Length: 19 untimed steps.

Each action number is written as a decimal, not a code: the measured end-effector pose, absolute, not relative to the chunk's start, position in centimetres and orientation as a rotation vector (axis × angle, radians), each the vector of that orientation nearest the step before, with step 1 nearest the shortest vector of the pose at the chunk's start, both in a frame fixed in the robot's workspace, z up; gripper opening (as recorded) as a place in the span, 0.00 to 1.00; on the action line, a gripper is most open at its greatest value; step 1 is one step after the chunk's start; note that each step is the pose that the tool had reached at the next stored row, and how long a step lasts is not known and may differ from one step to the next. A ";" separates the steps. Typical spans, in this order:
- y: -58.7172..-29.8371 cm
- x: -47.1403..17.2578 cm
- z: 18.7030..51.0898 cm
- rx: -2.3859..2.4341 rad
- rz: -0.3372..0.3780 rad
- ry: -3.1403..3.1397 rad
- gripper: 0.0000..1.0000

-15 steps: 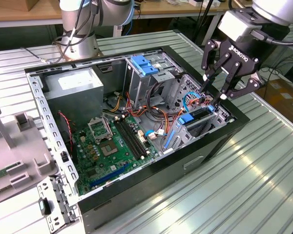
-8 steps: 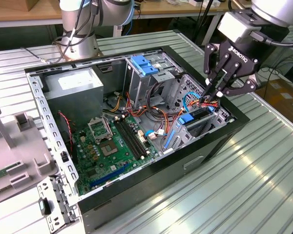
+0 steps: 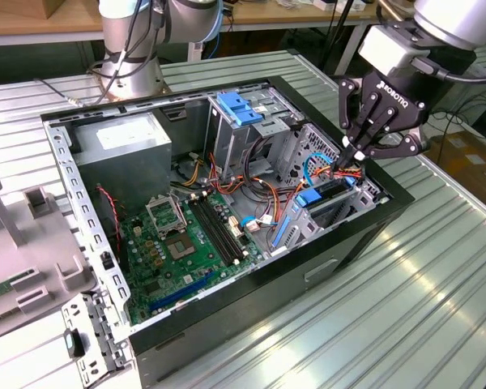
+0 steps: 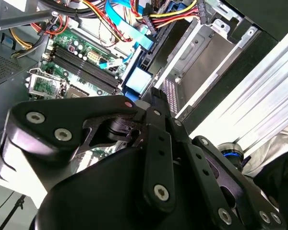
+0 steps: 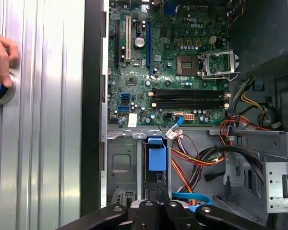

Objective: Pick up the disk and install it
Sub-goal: 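Insert the disk into the insertion slot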

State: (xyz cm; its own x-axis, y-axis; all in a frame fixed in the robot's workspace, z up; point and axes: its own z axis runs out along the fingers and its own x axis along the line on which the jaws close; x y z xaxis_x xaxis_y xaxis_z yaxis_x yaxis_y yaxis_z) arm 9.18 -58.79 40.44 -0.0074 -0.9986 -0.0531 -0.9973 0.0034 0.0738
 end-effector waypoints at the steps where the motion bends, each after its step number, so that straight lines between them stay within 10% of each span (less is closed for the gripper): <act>1: -58.8 9.3 40.3 2.203 -0.141 -2.215 0.11; 19: -58.8 13.4 39.7 2.202 -0.143 -2.214 0.11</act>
